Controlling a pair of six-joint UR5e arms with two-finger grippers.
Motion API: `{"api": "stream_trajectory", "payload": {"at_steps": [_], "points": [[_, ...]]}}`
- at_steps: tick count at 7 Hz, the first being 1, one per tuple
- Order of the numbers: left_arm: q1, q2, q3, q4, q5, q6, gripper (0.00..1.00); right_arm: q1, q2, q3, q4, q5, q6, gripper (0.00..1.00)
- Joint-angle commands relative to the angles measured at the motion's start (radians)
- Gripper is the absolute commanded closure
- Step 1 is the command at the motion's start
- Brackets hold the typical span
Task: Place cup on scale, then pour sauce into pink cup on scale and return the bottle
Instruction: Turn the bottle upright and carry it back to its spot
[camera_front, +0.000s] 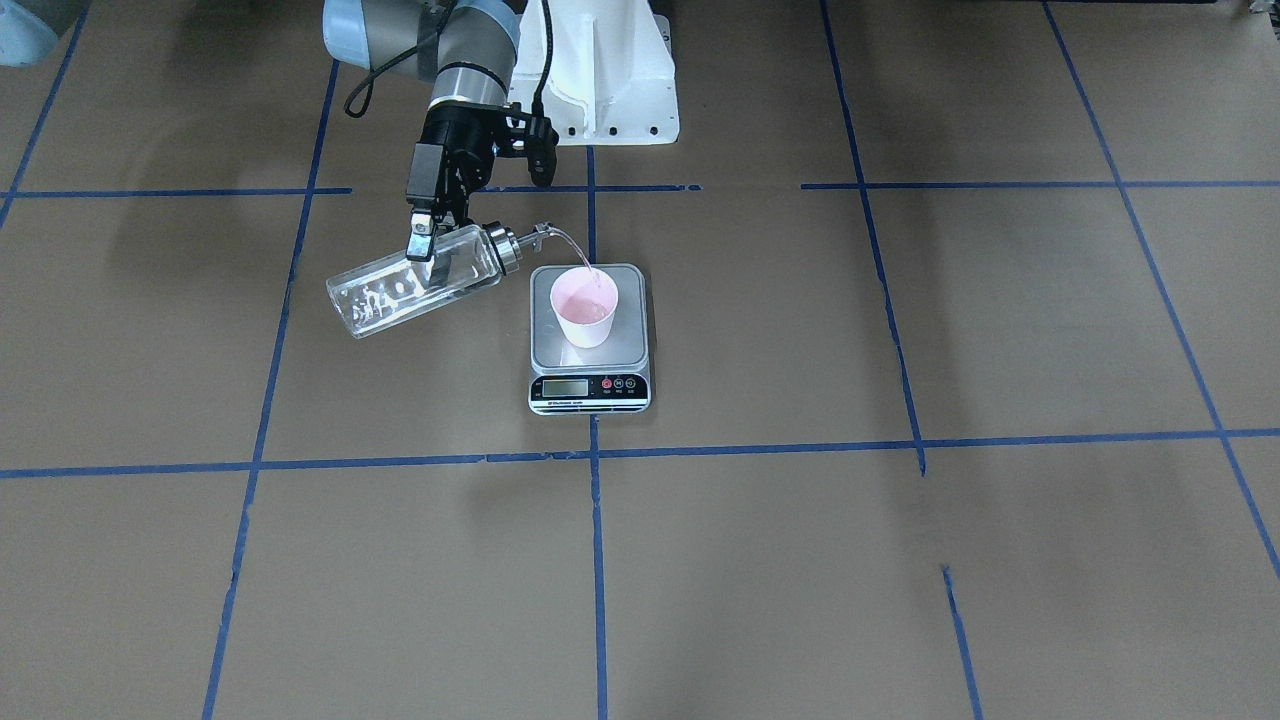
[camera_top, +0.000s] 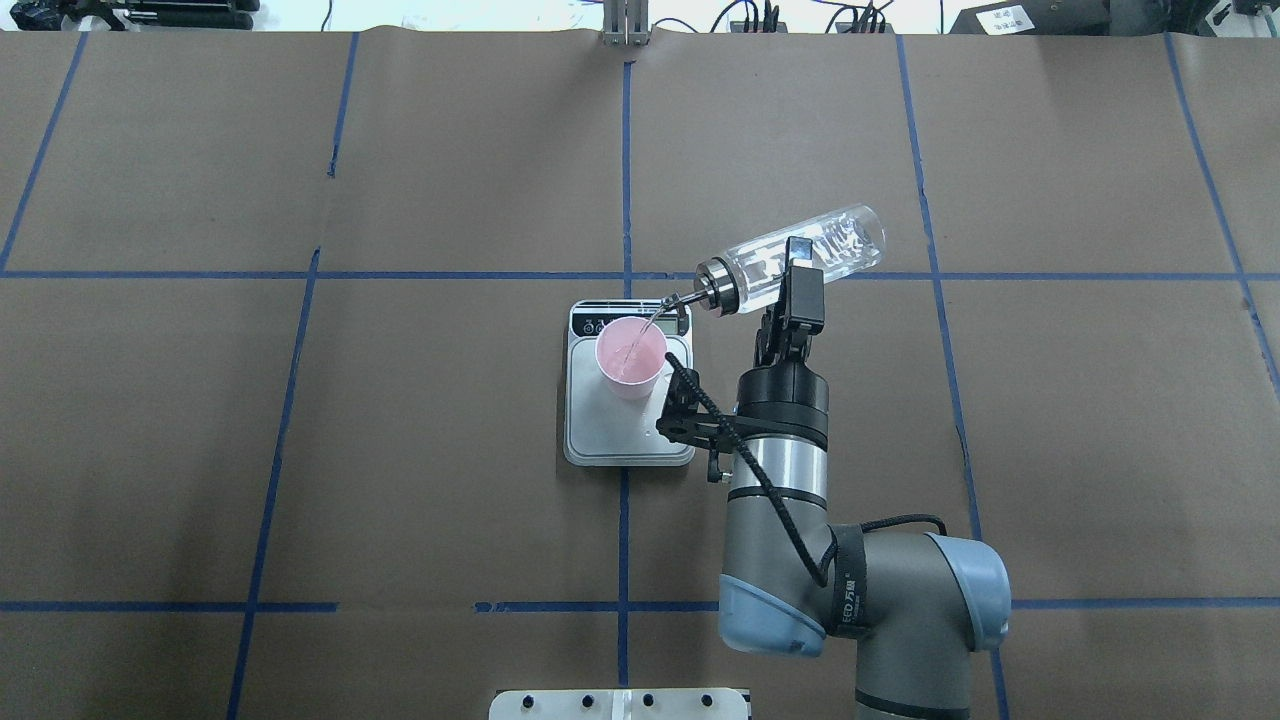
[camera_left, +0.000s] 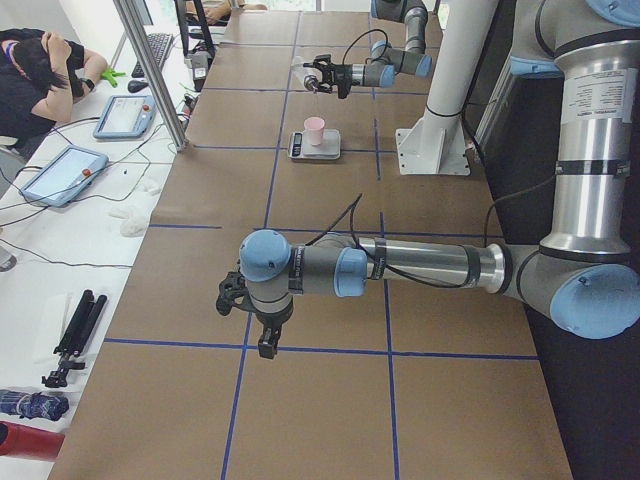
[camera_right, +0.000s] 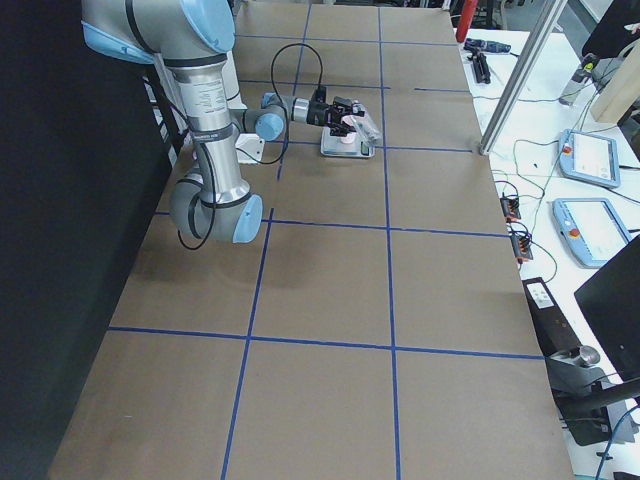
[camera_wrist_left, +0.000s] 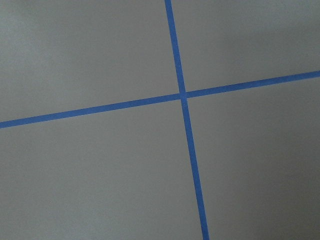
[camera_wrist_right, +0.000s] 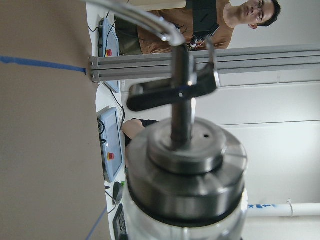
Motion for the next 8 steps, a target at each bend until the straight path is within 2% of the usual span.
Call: {"api": "stream_trajectory", "payload": {"at_steps": [1,2,4,5,6,8], "points": [[0.000,0.000,-0.002,0.000,0.000,0.000,0.00,0.003,-0.005,0.002,0.205,0.093,0.014,1.00],[0.000,0.000,-0.002,0.000,0.000,0.000,0.00,0.003,-0.005,0.004,0.286,0.124,0.094,1.00],[0.000,0.000,-0.015,0.006,0.000,0.000,0.00,0.006,-0.007,0.018,0.336,0.192,0.344,1.00],[0.000,0.000,-0.020,0.008,0.000,-0.002,0.00,0.010,-0.014,0.062,0.337,0.242,0.441,1.00],[0.000,0.000,-0.023,0.008,0.000,-0.002,0.00,0.019,-0.039,0.167,0.336,0.265,0.452,1.00],[0.000,0.000,-0.026,0.008,0.000,-0.002,0.00,0.056,-0.073,0.206,0.337,0.379,0.586,1.00]]}}
